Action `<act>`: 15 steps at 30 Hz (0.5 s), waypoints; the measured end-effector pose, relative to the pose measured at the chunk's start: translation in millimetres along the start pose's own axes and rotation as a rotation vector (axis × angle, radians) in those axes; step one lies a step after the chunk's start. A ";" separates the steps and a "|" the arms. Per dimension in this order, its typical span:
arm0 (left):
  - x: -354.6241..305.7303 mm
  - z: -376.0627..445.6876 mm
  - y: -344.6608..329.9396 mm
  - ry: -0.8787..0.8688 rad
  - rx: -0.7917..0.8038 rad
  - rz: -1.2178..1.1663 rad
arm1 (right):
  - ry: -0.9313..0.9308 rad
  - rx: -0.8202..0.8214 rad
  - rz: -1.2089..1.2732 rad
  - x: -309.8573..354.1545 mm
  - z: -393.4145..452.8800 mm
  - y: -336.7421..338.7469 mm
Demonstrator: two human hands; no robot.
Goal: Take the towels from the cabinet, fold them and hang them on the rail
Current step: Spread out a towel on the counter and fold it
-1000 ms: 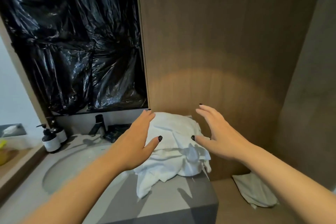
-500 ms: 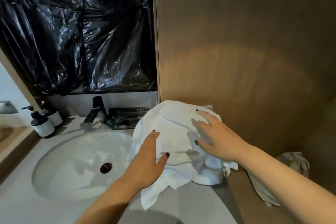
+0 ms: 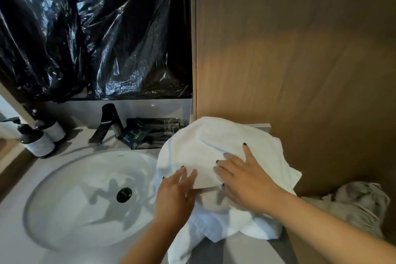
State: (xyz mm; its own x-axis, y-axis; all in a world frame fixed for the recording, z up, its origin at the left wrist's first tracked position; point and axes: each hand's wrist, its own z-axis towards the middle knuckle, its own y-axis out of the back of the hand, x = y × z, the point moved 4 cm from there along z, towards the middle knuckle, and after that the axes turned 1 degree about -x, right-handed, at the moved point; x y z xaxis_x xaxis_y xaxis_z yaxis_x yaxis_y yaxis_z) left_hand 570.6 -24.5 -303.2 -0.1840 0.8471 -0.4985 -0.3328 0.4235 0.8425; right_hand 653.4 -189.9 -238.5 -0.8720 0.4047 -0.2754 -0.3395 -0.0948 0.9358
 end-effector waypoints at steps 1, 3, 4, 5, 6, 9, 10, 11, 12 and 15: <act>0.0 3.8 4.5 -0.024 -0.045 0.001 | -0.012 -0.036 0.009 -1.4 1.8 2.9; -1.7 11.7 18.7 -0.014 -0.105 -0.070 | -0.077 -0.099 0.072 -7.4 6.1 10.8; -1.6 15.8 24.5 0.030 -0.100 -0.135 | -0.130 -0.115 0.121 -12.4 9.0 15.6; 0.5 19.5 29.3 0.079 -0.088 -0.188 | -0.183 -0.111 0.182 -17.7 12.5 22.3; 2.5 23.3 35.2 0.097 -0.101 -0.221 | -0.234 -0.075 0.259 -22.2 15.3 28.6; -3.7 33.3 63.9 0.065 -0.130 -0.278 | -0.342 0.036 0.475 -18.3 21.8 48.1; -8.1 36.7 75.2 0.021 -0.169 -0.316 | -0.365 0.075 0.517 -11.8 23.1 52.7; -14.7 39.5 88.7 -0.037 -0.214 -0.342 | -0.384 0.111 0.526 -4.7 24.8 57.1; -21.3 41.9 100.7 -0.089 -0.249 -0.359 | -0.401 0.124 0.506 1.5 25.9 62.1; -42.7 44.0 136.0 -0.247 -0.306 -0.392 | -0.489 0.067 0.416 6.8 30.6 76.3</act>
State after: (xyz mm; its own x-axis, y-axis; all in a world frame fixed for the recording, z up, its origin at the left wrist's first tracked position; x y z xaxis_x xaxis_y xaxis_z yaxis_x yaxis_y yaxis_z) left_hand 573.9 11.1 -158.4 0.2183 0.7103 -0.6692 -0.5928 0.6412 0.4872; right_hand 632.4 -166.6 -162.3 -0.6590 0.7158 0.2308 0.0287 -0.2827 0.9588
